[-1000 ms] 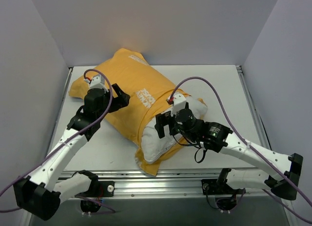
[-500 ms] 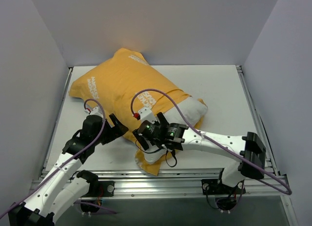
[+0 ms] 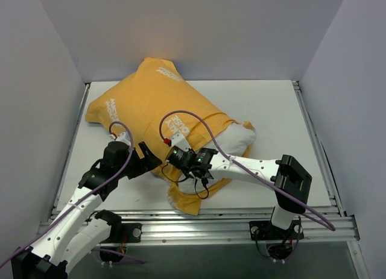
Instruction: Remove the pillowcase from the pillow
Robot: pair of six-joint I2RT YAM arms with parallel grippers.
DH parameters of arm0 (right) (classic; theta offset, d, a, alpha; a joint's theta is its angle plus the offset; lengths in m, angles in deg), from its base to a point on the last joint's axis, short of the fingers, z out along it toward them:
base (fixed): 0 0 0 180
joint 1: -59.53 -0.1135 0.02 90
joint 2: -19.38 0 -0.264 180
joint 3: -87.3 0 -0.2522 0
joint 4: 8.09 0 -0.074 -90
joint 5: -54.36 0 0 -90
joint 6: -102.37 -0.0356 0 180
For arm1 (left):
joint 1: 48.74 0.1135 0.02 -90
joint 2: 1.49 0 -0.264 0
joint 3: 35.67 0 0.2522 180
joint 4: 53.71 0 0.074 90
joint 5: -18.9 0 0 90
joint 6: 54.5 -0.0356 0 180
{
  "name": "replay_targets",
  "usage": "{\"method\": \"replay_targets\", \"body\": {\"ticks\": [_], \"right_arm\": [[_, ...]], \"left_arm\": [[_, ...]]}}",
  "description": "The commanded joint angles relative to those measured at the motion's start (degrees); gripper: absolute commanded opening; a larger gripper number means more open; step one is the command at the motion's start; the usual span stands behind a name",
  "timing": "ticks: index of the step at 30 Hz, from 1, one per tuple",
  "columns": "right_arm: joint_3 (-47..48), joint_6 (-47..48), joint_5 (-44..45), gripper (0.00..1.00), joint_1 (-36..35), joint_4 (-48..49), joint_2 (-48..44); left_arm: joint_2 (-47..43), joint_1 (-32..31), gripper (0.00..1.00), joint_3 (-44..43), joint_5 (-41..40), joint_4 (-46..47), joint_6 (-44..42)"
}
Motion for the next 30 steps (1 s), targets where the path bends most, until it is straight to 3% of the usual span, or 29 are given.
{"method": "replay_targets", "body": {"ticks": [1, 8, 14, 22, 27, 28, 30], "right_arm": [[1.92, -0.78, -6.04, 0.00, 5.17, 2.37, -1.57], [5.88, -1.04, -16.59, 0.00, 13.08, 10.37, -7.03], [8.07, -3.32, -23.54, 0.00, 17.30, 13.80, -8.52], [11.59, -3.68, -26.79, 0.00, 18.71, 14.95, -9.05], [12.38, -4.03, -28.55, 0.00, 20.82, 16.00, -10.54], [12.56, -4.03, -28.99, 0.00, 21.08, 16.00, -10.63], [12.82, -4.03, -29.78, 0.00, 21.61, 16.26, -10.98]], "left_arm": [[-1.02, 0.28, 0.94, 0.61, 4.20, 4.10, -2.20], [0.38, -0.24, 0.94, 2.54, 16.85, 13.86, -4.84], [1.17, -3.49, 0.95, 2.02, 19.86, 19.67, -8.18], [7.85, -13.33, 0.99, -1.14, 11.00, 18.37, -11.78], [7.51, -13.78, 1.00, -0.71, 7.03, 16.17, -13.01], [7.24, -13.87, 0.94, -0.62, 6.42, 15.72, -13.28], [6.62, -13.78, 0.92, -0.45, 5.01, 15.02, -14.15]]}}
